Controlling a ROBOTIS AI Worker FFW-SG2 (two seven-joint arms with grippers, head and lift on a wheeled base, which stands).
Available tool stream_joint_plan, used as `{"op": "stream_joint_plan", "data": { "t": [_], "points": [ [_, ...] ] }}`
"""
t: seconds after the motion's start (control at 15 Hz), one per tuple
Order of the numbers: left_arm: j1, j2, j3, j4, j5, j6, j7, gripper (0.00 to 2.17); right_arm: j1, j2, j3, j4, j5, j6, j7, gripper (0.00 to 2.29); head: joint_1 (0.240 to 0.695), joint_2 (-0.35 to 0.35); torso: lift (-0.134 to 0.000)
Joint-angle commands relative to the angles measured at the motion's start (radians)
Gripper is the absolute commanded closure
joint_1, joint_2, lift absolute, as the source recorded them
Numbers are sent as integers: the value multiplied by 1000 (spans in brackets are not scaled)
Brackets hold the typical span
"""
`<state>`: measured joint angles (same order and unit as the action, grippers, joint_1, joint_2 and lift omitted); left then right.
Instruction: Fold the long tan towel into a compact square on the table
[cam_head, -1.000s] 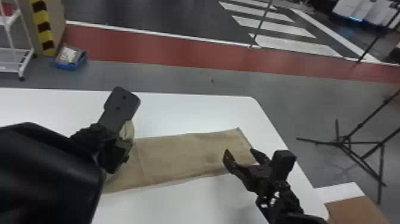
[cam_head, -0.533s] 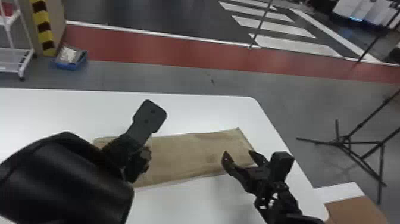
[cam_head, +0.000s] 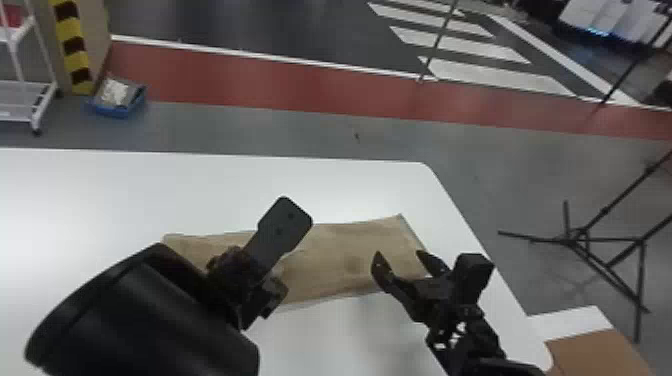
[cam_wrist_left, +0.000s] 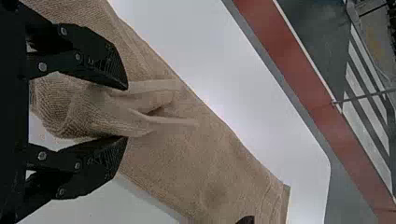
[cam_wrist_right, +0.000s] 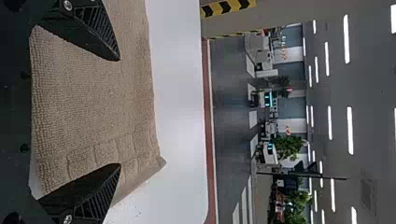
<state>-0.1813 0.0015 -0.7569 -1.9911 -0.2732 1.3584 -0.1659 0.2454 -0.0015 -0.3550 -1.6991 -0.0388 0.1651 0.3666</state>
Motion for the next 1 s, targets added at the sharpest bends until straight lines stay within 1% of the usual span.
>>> {"op": "stream_joint_plan", "data": {
  "t": [0.0,0.47,0.6,0.67,0.73,0.8,0.87,0.93],
  "points": [
    [0,-4,-12,9,0,0,-3,36,0,2,1,-1,-1,0,0,70,695,-350,-113],
    [48,-4,-2,-57,0,0,-6,36,3,2,8,-10,0,-3,0,73,695,-350,-113],
    [80,-4,33,-107,-11,0,-30,36,9,2,31,-25,0,3,0,73,695,-350,-113],
    [106,-4,60,-146,-12,0,-38,36,22,2,56,-45,0,6,2,73,695,-350,-113],
    [145,-4,114,-195,-12,0,-58,33,28,2,82,-63,0,21,6,76,695,-350,-113],
    [183,-4,199,-238,-9,-12,-70,26,34,2,114,-80,2,46,12,76,695,-350,-113],
    [226,-4,283,-267,-8,-61,-90,22,34,2,149,-91,4,74,22,76,695,-350,-113],
    [267,-4,343,-281,-1,-141,-98,12,34,2,177,-94,2,95,37,76,695,-350,-113]
  ]
}}
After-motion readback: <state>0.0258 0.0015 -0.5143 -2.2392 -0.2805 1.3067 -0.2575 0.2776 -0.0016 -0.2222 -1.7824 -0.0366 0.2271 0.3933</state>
